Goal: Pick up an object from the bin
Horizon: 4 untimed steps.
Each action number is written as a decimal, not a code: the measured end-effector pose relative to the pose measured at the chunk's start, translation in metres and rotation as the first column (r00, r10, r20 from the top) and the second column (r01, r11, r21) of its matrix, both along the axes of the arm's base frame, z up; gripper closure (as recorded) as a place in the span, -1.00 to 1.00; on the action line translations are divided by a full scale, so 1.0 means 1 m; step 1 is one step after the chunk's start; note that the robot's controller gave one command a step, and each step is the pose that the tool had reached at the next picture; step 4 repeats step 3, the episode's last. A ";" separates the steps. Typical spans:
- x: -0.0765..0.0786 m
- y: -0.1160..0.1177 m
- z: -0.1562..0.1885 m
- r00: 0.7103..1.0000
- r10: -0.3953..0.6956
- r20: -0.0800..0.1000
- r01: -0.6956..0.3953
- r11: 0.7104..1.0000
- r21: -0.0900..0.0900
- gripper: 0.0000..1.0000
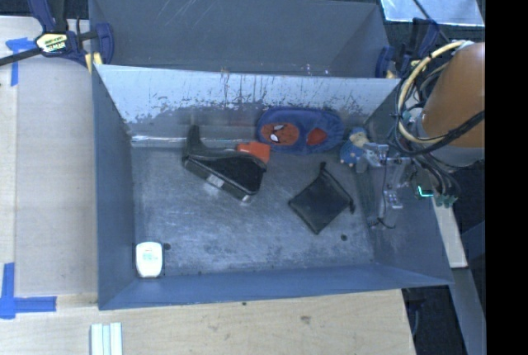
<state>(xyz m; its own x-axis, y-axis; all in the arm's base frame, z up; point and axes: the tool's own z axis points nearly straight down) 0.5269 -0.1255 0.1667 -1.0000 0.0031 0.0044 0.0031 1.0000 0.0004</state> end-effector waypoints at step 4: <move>0.003 0.058 0.041 0.998 -0.057 0.015 0.057 0.998 -0.001 1.00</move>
Offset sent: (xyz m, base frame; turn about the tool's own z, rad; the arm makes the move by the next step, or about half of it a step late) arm 0.0415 0.0592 -0.0967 0.0201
